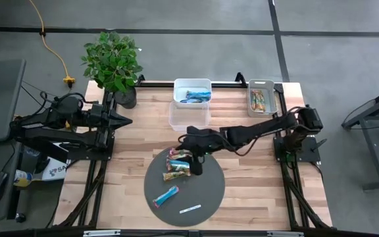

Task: Pick and place Granola Bars by type
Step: Put the red granola bar into the transparent bin

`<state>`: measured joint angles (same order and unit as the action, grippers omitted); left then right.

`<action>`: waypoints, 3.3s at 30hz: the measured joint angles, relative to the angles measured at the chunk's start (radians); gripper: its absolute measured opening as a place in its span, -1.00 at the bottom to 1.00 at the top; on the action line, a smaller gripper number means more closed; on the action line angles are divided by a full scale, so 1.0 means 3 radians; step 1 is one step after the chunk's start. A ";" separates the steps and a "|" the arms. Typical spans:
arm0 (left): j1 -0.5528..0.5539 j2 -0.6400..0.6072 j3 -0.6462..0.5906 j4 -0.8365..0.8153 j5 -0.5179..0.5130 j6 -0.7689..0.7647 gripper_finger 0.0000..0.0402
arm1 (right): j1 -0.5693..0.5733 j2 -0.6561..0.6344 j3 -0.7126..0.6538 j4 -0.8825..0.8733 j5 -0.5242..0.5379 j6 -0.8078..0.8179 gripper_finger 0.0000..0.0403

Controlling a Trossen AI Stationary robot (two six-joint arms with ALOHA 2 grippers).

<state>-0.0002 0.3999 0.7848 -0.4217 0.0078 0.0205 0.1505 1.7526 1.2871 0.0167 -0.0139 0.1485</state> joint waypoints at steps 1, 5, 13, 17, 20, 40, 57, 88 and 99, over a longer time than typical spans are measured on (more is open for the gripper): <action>0.0000 -0.0001 0.0000 0.0000 0.0000 0.0000 -1.00 | 0.0001 0.0019 0.0092 -0.0113 -0.0005 -0.0068 -0.06; 0.0000 -0.0001 0.0000 -0.0002 -0.0001 0.0001 -1.00 | 0.0001 0.0229 0.0459 -0.0444 -0.0166 -0.0300 -0.06; 0.0000 -0.0001 0.0000 -0.0001 -0.0001 0.0000 -1.00 | 0.0115 0.0918 0.1168 -0.0868 -0.0702 -0.0521 -0.06; 0.0000 -0.0001 0.0000 -0.0001 0.0000 0.0000 -1.00 | 0.0204 0.1124 0.1318 -0.0913 -0.0874 -0.0698 -0.06; 0.0000 -0.0001 0.0000 -0.0002 0.0000 0.0001 -1.00 | 0.0291 0.1174 0.1324 -0.0949 -0.0981 -0.0884 -0.06; 0.0000 -0.0001 0.0000 -0.0001 0.0000 0.0001 -1.00 | 0.0730 0.1191 0.0669 -0.0280 -0.0176 -0.1777 -0.06; 0.0000 -0.0001 0.0000 0.0000 0.0000 0.0001 -1.00 | 0.0615 0.1351 0.0680 0.0105 -0.0191 -0.1426 -0.06; 0.0000 0.0000 0.0000 -0.0001 0.0000 0.0000 -1.00 | 0.0518 0.1634 0.0680 0.0109 -0.0301 -0.1278 -0.06; 0.0000 0.0000 0.0000 0.0000 -0.0001 0.0000 -1.00 | 0.0456 0.1634 0.0680 0.0073 -0.0495 -0.1206 -0.13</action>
<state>-0.0002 0.3997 0.7849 -0.4217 0.0077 0.0206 0.2874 2.2429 1.4910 0.0387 -0.1625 -0.2134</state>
